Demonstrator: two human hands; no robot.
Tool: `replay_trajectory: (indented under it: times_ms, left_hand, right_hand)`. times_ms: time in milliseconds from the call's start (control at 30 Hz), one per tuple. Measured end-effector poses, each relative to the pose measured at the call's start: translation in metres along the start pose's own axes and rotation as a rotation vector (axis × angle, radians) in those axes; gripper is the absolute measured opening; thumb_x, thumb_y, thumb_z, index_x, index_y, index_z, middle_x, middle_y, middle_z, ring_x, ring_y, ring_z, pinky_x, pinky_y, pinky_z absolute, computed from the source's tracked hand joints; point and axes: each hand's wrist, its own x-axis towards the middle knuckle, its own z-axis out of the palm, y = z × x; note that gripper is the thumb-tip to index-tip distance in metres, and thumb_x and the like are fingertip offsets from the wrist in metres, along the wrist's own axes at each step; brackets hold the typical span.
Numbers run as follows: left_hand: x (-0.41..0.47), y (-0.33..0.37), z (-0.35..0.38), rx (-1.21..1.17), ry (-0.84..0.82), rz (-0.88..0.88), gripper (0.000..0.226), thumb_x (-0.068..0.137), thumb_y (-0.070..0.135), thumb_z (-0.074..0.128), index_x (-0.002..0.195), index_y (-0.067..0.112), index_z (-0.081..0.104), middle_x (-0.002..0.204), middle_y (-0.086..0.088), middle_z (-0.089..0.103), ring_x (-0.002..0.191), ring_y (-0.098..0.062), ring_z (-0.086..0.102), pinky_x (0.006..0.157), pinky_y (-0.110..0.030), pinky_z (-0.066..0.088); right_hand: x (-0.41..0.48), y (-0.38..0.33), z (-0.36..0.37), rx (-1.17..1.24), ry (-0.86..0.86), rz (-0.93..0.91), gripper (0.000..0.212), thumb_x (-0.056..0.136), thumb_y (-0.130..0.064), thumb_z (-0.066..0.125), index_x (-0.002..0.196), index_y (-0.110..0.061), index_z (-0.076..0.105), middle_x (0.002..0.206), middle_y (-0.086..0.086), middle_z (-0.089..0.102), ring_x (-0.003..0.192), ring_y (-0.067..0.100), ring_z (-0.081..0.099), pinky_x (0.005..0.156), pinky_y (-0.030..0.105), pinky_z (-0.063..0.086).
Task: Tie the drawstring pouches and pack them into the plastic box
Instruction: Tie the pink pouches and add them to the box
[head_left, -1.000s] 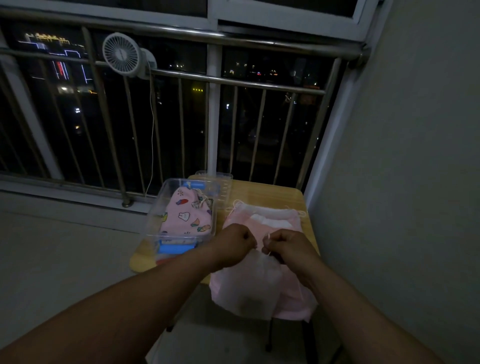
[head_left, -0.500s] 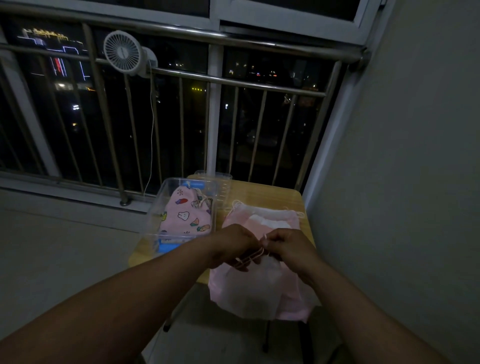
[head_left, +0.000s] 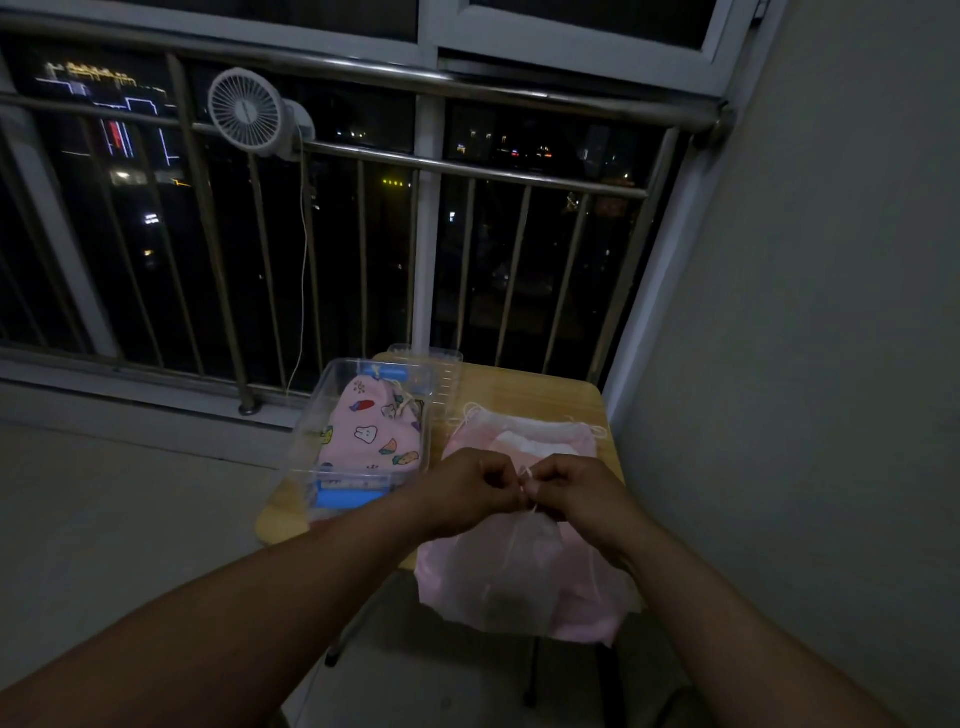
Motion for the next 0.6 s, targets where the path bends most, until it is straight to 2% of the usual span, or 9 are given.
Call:
replay_trajectory:
  times_ms: [233, 367, 500, 600]
  left_hand:
    - [-0.006, -0.003, 0.003, -0.031, 0.013, -0.010, 0.007, 0.097, 0.035, 0.068, 0.092, 0.030, 0.070, 0.092, 0.006, 0.069, 0.092, -0.012, 0.066, 0.084, -0.031, 0.054]
    - [-0.007, 0.000, 0.003, -0.085, 0.011, -0.053, 0.012, 0.099, 0.031, 0.066, 0.100, 0.022, 0.074, 0.100, 0.003, 0.072, 0.098, -0.012, 0.068, 0.087, -0.027, 0.055]
    - [-0.010, 0.000, 0.006, -0.097, 0.038, -0.009, 0.011, 0.095, 0.029, 0.070, 0.099, 0.019, 0.074, 0.096, 0.003, 0.073, 0.093, -0.009, 0.068, 0.085, -0.024, 0.056]
    - [-0.012, 0.000, 0.006, -0.039, 0.072, 0.033, 0.011, 0.094, 0.029, 0.072, 0.096, 0.019, 0.069, 0.091, 0.003, 0.069, 0.085, -0.006, 0.064, 0.076, -0.019, 0.053]
  right_hand:
    - [-0.005, 0.000, -0.002, 0.032, -0.019, 0.014, 0.010, 0.098, -0.021, 0.067, 0.094, -0.019, 0.076, 0.087, 0.000, 0.076, 0.083, 0.016, 0.068, 0.077, 0.030, 0.054]
    - [-0.005, 0.000, 0.003, -0.005, 0.014, 0.008, 0.013, 0.099, -0.019, 0.066, 0.091, -0.021, 0.076, 0.084, -0.003, 0.075, 0.082, 0.014, 0.066, 0.073, 0.027, 0.050]
    - [-0.007, 0.000, 0.006, 0.013, 0.008, -0.001, 0.014, 0.099, -0.020, 0.066, 0.090, -0.021, 0.077, 0.085, -0.002, 0.075, 0.081, 0.013, 0.066, 0.073, 0.027, 0.051]
    - [-0.008, 0.000, 0.005, 0.054, -0.017, 0.002, 0.012, 0.099, -0.018, 0.065, 0.094, -0.019, 0.076, 0.089, 0.000, 0.077, 0.084, 0.014, 0.069, 0.074, 0.027, 0.052]
